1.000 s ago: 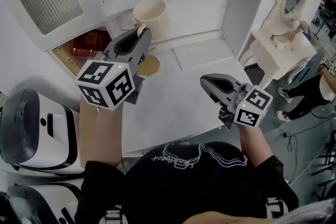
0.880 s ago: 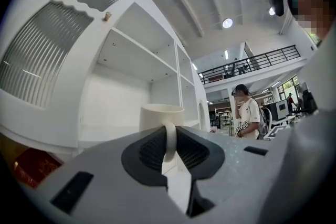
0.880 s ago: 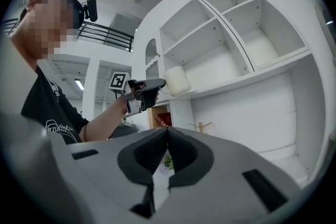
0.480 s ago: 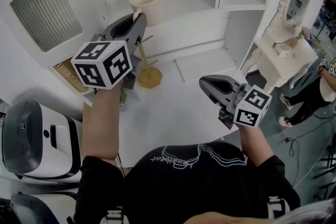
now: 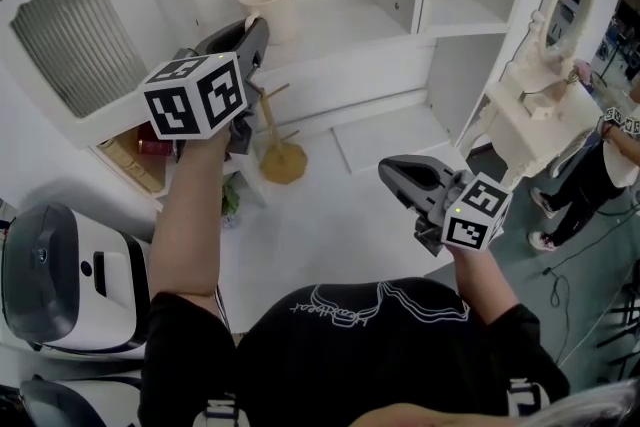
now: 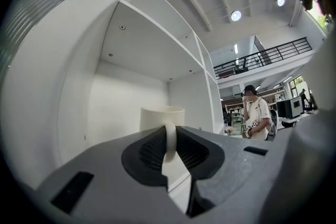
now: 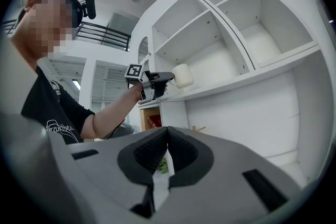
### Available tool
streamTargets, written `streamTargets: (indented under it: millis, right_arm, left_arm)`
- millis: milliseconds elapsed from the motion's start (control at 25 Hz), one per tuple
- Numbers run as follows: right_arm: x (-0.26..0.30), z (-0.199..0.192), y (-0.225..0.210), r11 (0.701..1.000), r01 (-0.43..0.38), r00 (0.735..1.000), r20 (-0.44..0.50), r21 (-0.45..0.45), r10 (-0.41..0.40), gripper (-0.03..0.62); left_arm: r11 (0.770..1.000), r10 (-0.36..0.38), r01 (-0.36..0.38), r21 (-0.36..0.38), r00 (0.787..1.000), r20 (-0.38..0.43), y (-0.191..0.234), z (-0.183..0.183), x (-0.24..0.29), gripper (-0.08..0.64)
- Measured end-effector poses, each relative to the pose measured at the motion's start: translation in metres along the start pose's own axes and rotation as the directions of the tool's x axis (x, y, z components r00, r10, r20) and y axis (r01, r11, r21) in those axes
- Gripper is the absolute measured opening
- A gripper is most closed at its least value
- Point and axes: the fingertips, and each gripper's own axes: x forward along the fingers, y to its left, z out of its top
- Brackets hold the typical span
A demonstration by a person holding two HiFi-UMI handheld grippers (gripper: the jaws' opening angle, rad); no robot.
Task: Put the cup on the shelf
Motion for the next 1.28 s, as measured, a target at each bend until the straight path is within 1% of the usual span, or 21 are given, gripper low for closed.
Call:
streamTargets:
  millis: [120,320,520,680,800,1120,1200,1280]
  right_arm:
    - [-0.001,-0.001,-0.004,1.000,0.002,1.000,0.006,-0.004,-0.002,0.006]
    - [-0.002,-0.008,-0.007,1.000,0.004,1.000,0.010,0.021,-0.005,0.006]
    - [-0.003,-0.011,-0.007,1.000,0.001,1.000,0.013,0.028,-0.001,0.006]
    - [-0.008,-0.011,-0.009,0.999,0.013,1.000,0.024,0.039,-0.014,0.006]
    - [-0.011,-0.010,-0.007,0.999,0.017,0.999,0.027,0.037,-0.018,0.006]
    - [-0.019,-0.011,-0.002,0.999,0.027,0.999,0.032,0.038,-0.028,0.006]
    - [-0.022,-0.012,0.000,0.999,0.028,0.999,0.033,0.039,-0.029,0.006]
    - [-0.025,-0.013,0.003,0.999,0.031,0.999,0.035,0.041,-0.032,0.006]
  left_arm:
    - [0.999,0.033,-0.033,0.005,0.999,-0.022,0.010,-0.004,0.008,0.048]
    - [0.998,0.059,-0.059,0.002,0.995,-0.074,0.022,-0.013,0.019,0.048]
    - [0.998,0.060,-0.062,-0.007,0.991,-0.118,0.028,-0.016,0.028,0.048]
    - [0.998,0.061,-0.064,-0.013,0.987,-0.149,0.031,-0.018,0.032,0.048]
    - [0.997,0.068,-0.072,-0.017,0.987,-0.149,0.032,-0.018,0.033,0.048]
    - [0.996,0.088,-0.088,0.009,0.986,-0.139,0.025,-0.020,0.033,0.054]
    - [0.996,0.085,-0.086,-0.001,0.987,-0.133,0.022,-0.020,0.031,0.077]
    - [0.997,0.072,-0.076,-0.031,0.990,-0.121,0.018,-0.021,0.030,0.120]
